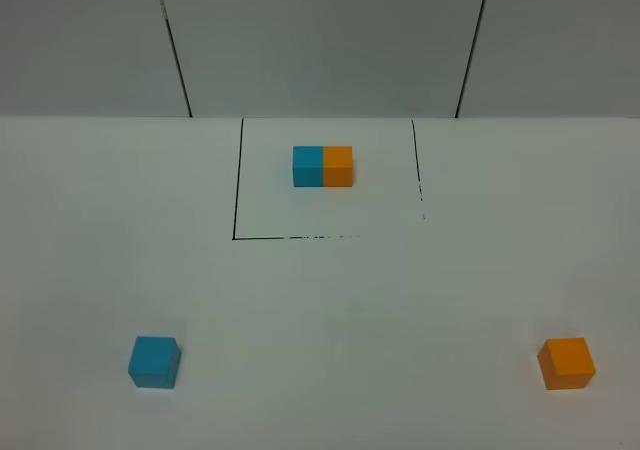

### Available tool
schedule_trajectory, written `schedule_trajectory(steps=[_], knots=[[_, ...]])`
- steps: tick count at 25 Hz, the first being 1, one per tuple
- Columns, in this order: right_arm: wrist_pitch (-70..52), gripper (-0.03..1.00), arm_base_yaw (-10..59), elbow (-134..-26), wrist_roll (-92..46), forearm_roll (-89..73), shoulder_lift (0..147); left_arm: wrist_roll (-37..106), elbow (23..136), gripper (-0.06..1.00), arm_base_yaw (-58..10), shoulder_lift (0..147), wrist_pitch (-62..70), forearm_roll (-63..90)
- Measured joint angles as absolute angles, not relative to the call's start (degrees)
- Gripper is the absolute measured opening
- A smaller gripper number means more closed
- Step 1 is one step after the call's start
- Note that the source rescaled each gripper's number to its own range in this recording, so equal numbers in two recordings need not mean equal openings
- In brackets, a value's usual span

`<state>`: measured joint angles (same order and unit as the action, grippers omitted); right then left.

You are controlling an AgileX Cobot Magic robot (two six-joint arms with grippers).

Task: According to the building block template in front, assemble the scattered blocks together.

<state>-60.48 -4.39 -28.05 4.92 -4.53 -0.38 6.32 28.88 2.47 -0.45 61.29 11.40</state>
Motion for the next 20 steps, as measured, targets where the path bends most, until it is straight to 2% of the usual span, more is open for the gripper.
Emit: schedule_trajectory(steps=[20], knots=[[-60.5,0.71,-4.4,-28.1,4.9,-4.5,-0.4,6.5,28.9,0.53,2.5,-0.4,61.3,11.4]])
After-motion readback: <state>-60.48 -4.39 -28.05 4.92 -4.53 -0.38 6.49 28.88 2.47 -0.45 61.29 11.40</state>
